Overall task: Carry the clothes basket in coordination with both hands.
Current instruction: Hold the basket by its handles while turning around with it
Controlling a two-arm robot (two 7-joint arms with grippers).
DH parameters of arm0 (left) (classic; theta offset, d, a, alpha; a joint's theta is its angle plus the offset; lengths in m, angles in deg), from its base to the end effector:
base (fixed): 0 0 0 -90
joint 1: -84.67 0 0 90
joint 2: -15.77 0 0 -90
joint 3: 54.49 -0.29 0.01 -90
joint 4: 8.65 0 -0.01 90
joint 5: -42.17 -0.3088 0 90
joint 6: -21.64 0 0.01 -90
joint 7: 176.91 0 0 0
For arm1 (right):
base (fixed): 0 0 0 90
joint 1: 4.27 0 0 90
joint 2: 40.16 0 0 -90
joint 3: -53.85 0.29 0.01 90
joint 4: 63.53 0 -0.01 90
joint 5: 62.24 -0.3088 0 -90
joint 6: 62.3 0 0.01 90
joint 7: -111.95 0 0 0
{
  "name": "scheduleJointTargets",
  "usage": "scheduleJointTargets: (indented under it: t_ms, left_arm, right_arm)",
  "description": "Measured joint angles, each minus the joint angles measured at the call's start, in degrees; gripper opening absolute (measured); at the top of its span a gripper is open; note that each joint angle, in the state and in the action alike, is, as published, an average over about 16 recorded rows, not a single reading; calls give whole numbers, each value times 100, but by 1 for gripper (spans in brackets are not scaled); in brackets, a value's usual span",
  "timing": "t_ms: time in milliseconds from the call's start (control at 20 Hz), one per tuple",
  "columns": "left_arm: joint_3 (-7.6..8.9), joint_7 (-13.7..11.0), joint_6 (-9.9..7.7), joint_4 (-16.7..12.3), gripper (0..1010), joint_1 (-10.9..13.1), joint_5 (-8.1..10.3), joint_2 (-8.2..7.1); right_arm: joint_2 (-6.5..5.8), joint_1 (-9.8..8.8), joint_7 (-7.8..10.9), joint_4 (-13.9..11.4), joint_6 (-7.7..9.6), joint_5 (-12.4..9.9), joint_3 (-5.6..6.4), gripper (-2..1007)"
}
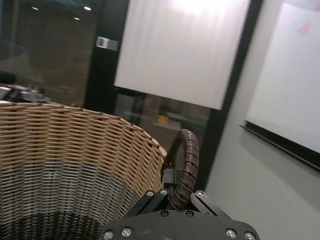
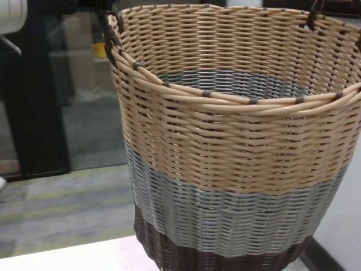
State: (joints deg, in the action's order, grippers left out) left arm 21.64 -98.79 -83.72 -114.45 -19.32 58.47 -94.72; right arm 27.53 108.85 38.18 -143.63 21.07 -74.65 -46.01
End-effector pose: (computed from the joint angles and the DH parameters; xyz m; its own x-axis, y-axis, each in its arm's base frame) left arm 0.3564 0.0029 -0.1470 0.4675 0.8686 0.1643 -0.8666 0.4870 -0.1088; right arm 0.4288 -0.0834 -0.1952 0.3167 -0.9060 0.2809 0.8989 0.3812 0.2159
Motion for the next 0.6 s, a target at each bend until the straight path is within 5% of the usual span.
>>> scheduleJointTargets:
  t_ms: [600]
  left_arm:
    - [0,0,0,0,0,0,0,0]
  right_arm:
    - [0,0,0,0,0,0,0,6]
